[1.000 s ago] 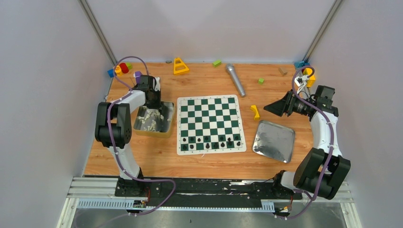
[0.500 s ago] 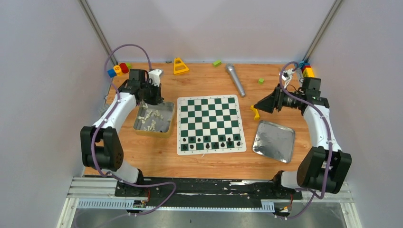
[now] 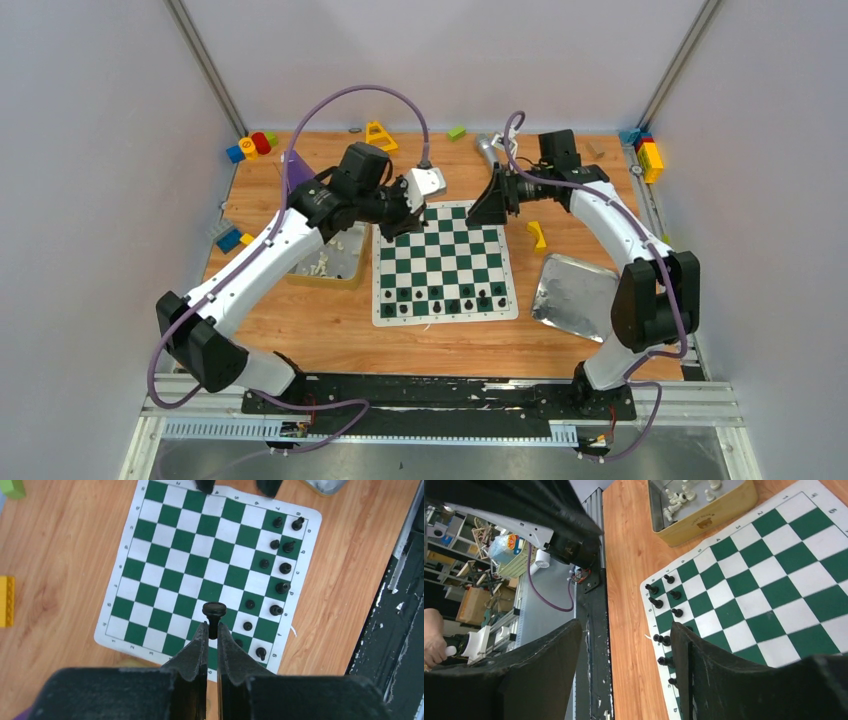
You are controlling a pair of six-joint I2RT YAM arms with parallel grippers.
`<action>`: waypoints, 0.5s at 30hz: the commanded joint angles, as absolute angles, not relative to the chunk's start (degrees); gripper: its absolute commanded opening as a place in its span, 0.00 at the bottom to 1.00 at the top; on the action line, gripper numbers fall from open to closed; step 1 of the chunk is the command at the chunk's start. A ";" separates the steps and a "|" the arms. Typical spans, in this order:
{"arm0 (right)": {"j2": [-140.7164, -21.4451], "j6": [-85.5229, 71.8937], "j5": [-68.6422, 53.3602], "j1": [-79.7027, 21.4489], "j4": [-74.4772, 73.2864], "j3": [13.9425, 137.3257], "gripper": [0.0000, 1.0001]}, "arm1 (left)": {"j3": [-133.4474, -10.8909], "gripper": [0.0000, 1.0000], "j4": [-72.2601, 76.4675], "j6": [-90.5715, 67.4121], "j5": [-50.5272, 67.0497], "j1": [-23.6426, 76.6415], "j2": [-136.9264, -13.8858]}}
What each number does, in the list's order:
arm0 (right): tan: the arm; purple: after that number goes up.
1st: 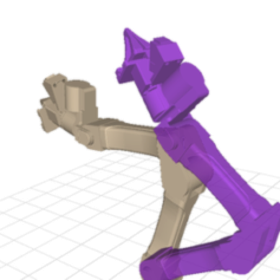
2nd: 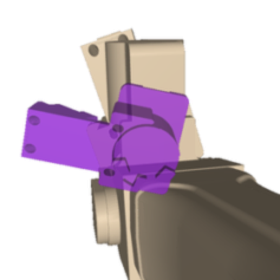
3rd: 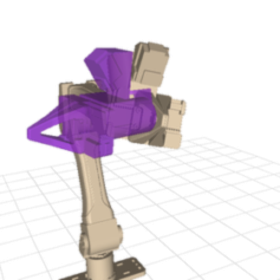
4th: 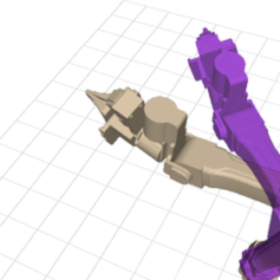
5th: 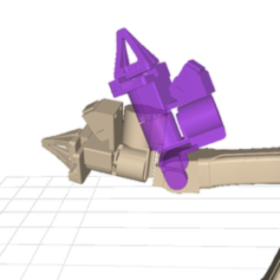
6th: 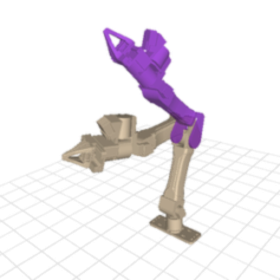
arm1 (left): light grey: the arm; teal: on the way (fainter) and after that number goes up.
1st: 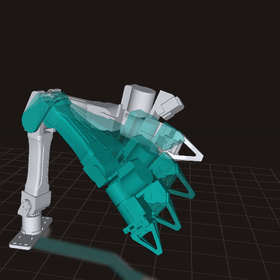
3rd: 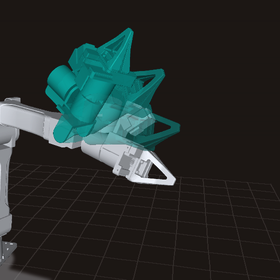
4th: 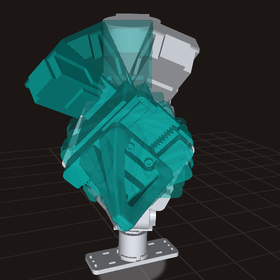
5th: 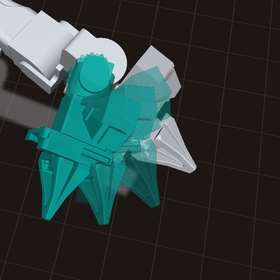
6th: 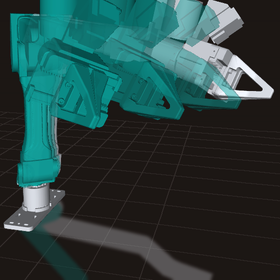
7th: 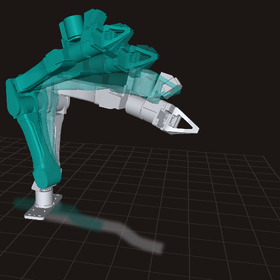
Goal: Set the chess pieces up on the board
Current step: Adjust the chess piece.
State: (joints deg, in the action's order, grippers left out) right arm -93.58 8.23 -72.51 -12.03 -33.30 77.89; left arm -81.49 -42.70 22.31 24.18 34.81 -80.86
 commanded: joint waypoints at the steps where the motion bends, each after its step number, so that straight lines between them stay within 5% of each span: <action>1: -96.04 4.62 -75.22 -15.03 -29.73 82.07 0.66 | -86.47 0.05 -45.94 25.62 21.45 40.21 -83.47; 15: -99.47 3.16 -74.93 -20.53 -28.75 82.90 0.59 | -88.02 0.04 -44.66 24.88 16.57 44.81 -86.72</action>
State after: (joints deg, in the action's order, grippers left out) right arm -99.29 3.53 -73.43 -19.86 -31.07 80.95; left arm -85.78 -45.54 24.40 17.96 44.42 -86.98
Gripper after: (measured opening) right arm 0.594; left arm 0.107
